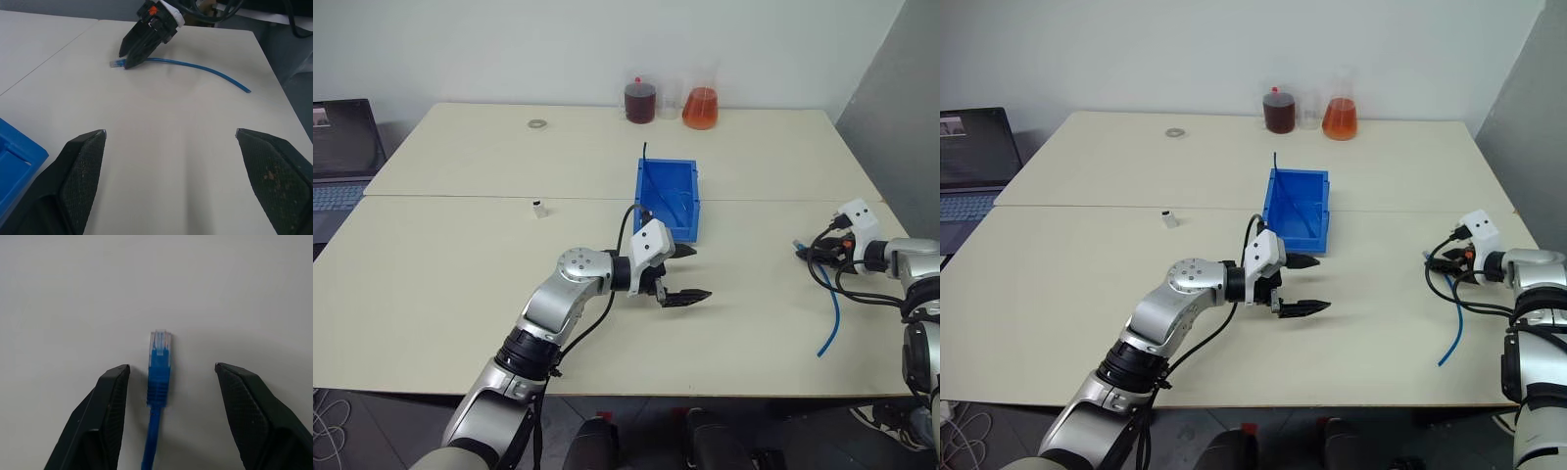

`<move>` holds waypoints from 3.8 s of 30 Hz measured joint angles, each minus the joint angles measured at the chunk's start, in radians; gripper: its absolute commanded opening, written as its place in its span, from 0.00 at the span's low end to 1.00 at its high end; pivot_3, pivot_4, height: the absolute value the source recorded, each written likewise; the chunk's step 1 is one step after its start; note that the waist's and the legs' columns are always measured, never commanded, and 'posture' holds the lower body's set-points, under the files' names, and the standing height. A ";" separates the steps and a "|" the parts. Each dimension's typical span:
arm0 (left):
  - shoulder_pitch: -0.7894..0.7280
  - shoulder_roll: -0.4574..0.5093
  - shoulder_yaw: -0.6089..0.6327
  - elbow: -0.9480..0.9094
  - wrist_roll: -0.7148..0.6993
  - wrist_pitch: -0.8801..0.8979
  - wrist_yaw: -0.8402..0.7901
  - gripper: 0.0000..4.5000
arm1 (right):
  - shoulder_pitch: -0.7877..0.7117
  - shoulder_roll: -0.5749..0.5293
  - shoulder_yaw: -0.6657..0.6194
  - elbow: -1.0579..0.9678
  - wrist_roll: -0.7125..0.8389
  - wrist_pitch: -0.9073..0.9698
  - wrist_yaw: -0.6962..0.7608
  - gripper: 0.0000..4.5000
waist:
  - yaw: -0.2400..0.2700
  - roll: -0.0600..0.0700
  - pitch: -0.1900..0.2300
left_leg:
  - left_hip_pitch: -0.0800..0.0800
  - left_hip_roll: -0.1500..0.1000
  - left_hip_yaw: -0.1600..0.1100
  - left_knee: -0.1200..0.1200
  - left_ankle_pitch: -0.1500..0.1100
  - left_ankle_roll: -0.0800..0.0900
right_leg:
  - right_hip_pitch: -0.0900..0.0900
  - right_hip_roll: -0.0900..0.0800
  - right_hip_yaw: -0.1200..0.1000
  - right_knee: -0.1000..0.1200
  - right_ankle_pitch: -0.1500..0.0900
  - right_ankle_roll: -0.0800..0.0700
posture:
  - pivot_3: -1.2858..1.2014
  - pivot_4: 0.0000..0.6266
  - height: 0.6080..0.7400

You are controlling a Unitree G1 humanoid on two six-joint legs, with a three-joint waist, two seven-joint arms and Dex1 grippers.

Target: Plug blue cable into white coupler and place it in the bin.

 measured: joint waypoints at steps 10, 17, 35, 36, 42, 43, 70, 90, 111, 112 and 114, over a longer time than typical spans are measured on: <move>-0.003 -0.006 -0.002 0.011 0.002 -0.001 -0.021 1.00 | 0.002 0.004 -0.019 0.003 0.036 0.070 0.003 0.09 | -0.002 0.000 0.000 | 0.012 0.000 0.000 -0.001 0.000 0.000 | 0.011 0.000 0.000 -0.001 0.000 0.000 | 0.52 0.24 1.00; -0.003 0.005 -0.003 0.008 0.001 0.001 -0.029 1.00 | 0.002 0.006 -0.018 0.003 0.039 0.073 0.012 0.03 | -0.003 0.000 0.000 | 0.012 0.000 0.000 -0.001 0.000 0.000 | 0.011 0.001 0.000 -0.001 0.000 0.000 | 0.52 0.24 1.00; 0.393 0.294 0.389 -0.455 -0.184 0.205 0.089 1.00 | 0.219 0.217 0.291 -1.039 0.156 0.333 0.262 0.03 | -0.024 0.001 0.000 | 0.012 0.003 -0.004 -0.001 0.000 0.000 | 0.010 0.001 -0.001 0.000 -0.001 0.001 | 0.52 0.24 1.00; 0.469 0.304 0.406 -0.488 -0.184 0.205 0.103 1.00 | 0.221 0.242 0.316 -1.045 0.153 0.329 0.246 0.03 | -0.023 0.001 0.000 | 0.012 0.003 -0.004 -0.001 0.000 0.000 | 0.010 0.000 -0.001 0.000 -0.001 0.000 | 0.52 0.24 1.00; 0.928 0.182 0.436 -0.636 -0.148 0.142 0.261 1.00 | 0.202 0.367 0.480 -0.993 0.066 0.212 0.174 0.03 | -0.019 0.000 0.001 | 0.012 0.004 -0.003 -0.002 -0.001 0.000 | 0.010 -0.004 -0.002 -0.001 -0.001 0.000 | 0.52 0.24 1.00; 0.967 0.162 0.438 -0.650 -0.136 0.125 0.288 1.00 | 0.196 0.371 0.494 -0.975 0.049 0.188 0.171 0.11 | -0.012 0.000 0.001 | 0.012 0.004 -0.003 -0.002 -0.001 0.000 | 0.010 -0.004 -0.003 -0.001 -0.001 0.000 | 0.52 0.24 1.00; 0.405 0.387 0.280 -0.129 -0.101 -0.134 -0.113 1.00 | 0.506 0.198 0.087 -1.446 0.491 0.672 0.132 0.99 | 0.003 -0.001 0.001 | 0.011 0.003 -0.002 -0.002 0.000 0.000 | 0.010 0.003 -0.003 -0.002 -0.003 0.001 | 0.52 0.24 1.00; 0.020 0.211 0.046 0.492 0.107 -0.505 -0.393 0.59 | 0.754 0.195 -0.100 -1.638 0.631 0.732 -0.197 1.00 | -0.008 -0.001 0.001 | 0.010 0.004 -0.003 -0.002 0.000 0.001 | 0.008 0.006 -0.001 -0.001 -0.003 0.002 | 0.52 0.24 1.00; 0.125 0.208 0.140 0.145 -0.008 -0.024 -0.223 0.05 | 0.729 0.188 -0.113 -1.723 0.775 0.817 -0.314 1.00 | -0.010 -0.001 0.001 | 0.007 0.005 -0.004 -0.002 0.000 0.001 | 0.006 0.006 -0.002 -0.001 -0.003 0.003 | 0.52 0.24 1.00; 0.127 0.207 0.156 0.092 -0.035 0.029 -0.203 0.05 | 0.721 0.190 -0.128 -1.743 0.803 0.837 -0.326 1.00 | -0.009 -0.001 0.001 | 0.007 0.005 -0.004 -0.001 0.000 0.001 | 0.006 0.006 -0.002 -0.001 -0.003 0.003 | 0.52 0.24 1.00; 0.122 0.181 0.220 -0.054 -0.140 0.221 -0.115 0.05 | 0.692 0.210 -0.184 -1.785 0.924 0.906 -0.381 1.00 | -0.007 -0.001 0.001 | 0.007 0.005 -0.005 -0.001 0.000 0.001 | 0.007 0.006 -0.002 -0.001 -0.003 0.003 | 0.52 0.24 1.00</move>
